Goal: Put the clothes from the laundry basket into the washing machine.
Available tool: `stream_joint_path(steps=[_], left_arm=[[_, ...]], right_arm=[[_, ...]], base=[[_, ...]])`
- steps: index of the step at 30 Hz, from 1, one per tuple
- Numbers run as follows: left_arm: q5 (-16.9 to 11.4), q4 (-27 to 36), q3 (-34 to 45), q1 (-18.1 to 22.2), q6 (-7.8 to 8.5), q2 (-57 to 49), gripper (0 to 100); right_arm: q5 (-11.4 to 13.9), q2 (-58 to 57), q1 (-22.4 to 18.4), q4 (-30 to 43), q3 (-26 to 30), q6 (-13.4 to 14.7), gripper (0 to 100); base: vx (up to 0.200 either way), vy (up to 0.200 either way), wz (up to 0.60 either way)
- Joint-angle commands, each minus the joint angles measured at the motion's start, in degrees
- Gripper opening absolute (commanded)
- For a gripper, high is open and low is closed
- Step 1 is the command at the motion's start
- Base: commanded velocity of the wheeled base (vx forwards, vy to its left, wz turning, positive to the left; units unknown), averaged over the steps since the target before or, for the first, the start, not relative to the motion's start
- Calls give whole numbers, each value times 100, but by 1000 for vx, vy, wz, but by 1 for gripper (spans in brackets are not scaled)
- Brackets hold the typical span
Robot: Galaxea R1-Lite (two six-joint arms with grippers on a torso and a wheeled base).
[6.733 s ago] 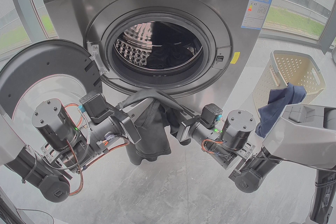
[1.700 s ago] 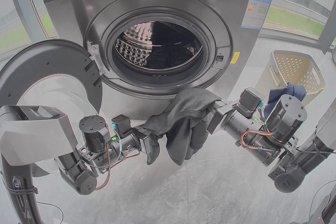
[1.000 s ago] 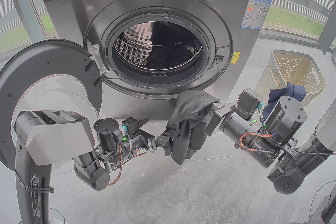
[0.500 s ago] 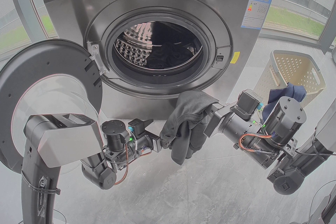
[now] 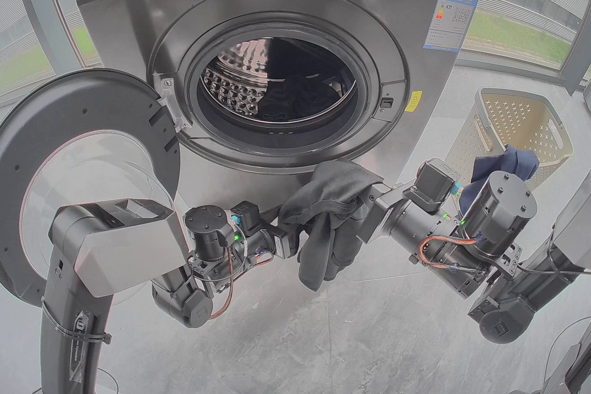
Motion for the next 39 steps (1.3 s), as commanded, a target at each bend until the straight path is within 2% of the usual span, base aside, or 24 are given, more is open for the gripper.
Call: stream_joint_path(steps=[1, 5, 14, 19, 23, 27, 33, 39], left_arm=[[1, -41, -15, -14, -23, -64, 0], [1, -49, 73, 30, -23, -346, 0], [-52, -32, 1743, 161, -14, -2068, 0], [-70, -14, 2305, 311, -14, -2824, 0], [-105, -14, 2402, 364, -58, -3272, 0], [-149, -5, 2331, 469, -243, -3580, 0], [-193, -5, 2349, 698, -322, -3756, 0], [-202, -5, 2314, 715, -331, -3809, 0]], right_arm=[[0, 17, -6, -3, 9, -1, 0], [0, 17, -50, 5, 9, -1, 0], [-70, 184, -287, 5, -9, 8, 0], [-149, 228, -305, 5, 9, 26, 0], [-149, 351, -305, 5, 88, 26, 0], [-149, 606, -322, 5, 61, -1, 0], [-149, 852, -463, 5, 0, -89, 0], [-149, 852, -410, 14, -18, -124, 0]], base=[[0, 0, 0], [0, 0, 0], [0, 0, 0], [0, 0, 0], [0, 0, 0], [0, 0, 0], [0, 0, 0], [0, 0, 0]])
